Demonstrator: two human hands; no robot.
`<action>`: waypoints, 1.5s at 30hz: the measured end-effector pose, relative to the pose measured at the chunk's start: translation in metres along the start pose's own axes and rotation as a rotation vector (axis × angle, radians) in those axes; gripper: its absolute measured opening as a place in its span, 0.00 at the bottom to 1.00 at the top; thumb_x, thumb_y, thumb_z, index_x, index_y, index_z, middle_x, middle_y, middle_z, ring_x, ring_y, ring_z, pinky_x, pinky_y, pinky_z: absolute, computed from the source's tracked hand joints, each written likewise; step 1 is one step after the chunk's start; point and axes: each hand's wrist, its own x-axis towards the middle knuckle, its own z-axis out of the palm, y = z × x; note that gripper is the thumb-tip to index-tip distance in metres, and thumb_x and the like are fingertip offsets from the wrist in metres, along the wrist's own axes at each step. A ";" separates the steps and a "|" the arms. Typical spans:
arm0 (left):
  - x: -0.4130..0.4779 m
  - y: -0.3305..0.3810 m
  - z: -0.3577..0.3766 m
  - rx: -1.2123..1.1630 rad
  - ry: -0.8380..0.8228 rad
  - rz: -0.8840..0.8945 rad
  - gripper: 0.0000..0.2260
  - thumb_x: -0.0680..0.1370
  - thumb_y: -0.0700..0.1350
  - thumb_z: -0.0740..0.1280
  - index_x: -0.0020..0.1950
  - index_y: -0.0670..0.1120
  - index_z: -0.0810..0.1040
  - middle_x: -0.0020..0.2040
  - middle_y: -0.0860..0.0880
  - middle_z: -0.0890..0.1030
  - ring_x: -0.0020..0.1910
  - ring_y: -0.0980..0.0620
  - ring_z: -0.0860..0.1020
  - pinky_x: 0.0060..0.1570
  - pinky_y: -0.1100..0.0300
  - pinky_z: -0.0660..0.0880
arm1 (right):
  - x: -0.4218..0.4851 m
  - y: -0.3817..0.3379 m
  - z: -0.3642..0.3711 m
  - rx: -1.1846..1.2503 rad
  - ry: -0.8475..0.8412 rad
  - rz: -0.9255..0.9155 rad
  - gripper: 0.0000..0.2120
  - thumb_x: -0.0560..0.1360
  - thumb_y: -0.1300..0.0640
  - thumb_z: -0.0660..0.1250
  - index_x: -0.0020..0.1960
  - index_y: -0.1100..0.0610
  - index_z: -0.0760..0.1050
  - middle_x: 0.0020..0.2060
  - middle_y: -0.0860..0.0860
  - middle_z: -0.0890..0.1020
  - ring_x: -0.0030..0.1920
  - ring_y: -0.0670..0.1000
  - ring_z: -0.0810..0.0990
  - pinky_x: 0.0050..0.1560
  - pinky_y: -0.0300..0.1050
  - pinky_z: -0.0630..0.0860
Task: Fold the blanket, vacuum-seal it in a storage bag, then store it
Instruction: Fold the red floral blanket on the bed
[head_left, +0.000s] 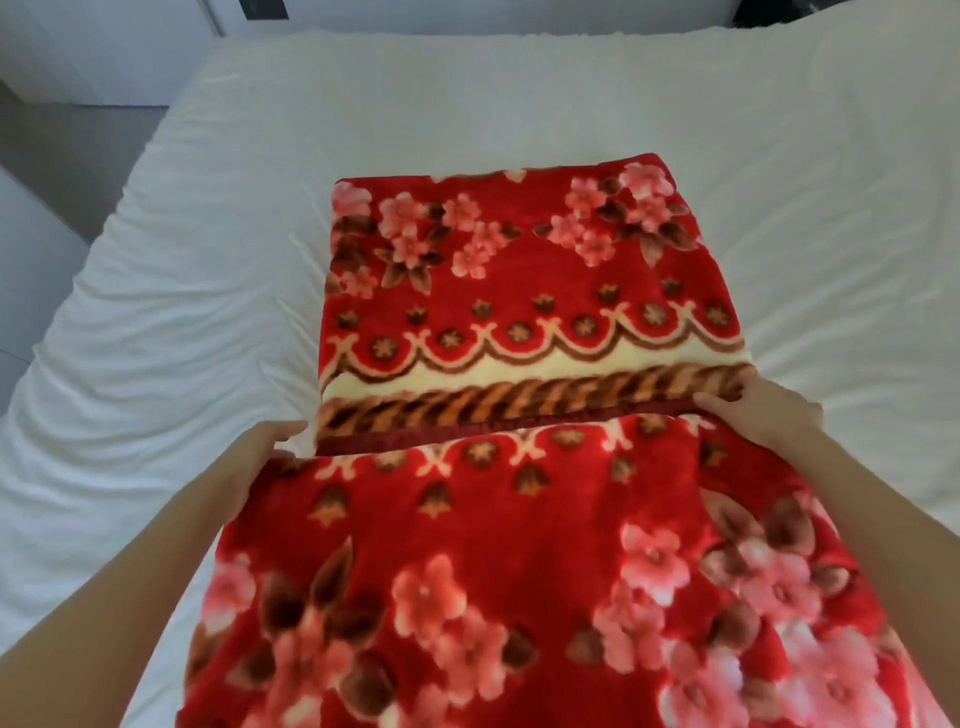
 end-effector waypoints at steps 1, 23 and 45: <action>0.010 0.007 0.001 0.044 0.022 0.070 0.18 0.75 0.56 0.66 0.56 0.43 0.76 0.48 0.44 0.79 0.45 0.43 0.78 0.52 0.49 0.74 | 0.012 0.001 -0.002 0.144 -0.007 0.060 0.31 0.69 0.31 0.60 0.62 0.53 0.72 0.56 0.56 0.79 0.56 0.60 0.77 0.57 0.54 0.71; 0.066 0.036 0.044 -0.091 0.307 0.254 0.08 0.70 0.42 0.75 0.43 0.40 0.80 0.40 0.44 0.81 0.44 0.42 0.80 0.52 0.48 0.77 | 0.047 -0.025 -0.048 0.526 0.371 0.106 0.14 0.71 0.54 0.72 0.51 0.63 0.78 0.44 0.62 0.81 0.48 0.64 0.79 0.47 0.53 0.75; 0.007 0.057 0.212 0.840 0.072 1.109 0.35 0.67 0.65 0.70 0.70 0.51 0.68 0.64 0.54 0.75 0.64 0.51 0.73 0.66 0.48 0.66 | 0.011 -0.004 -0.003 1.412 -0.283 0.518 0.07 0.74 0.56 0.70 0.45 0.58 0.75 0.26 0.54 0.82 0.36 0.55 0.79 0.31 0.49 0.78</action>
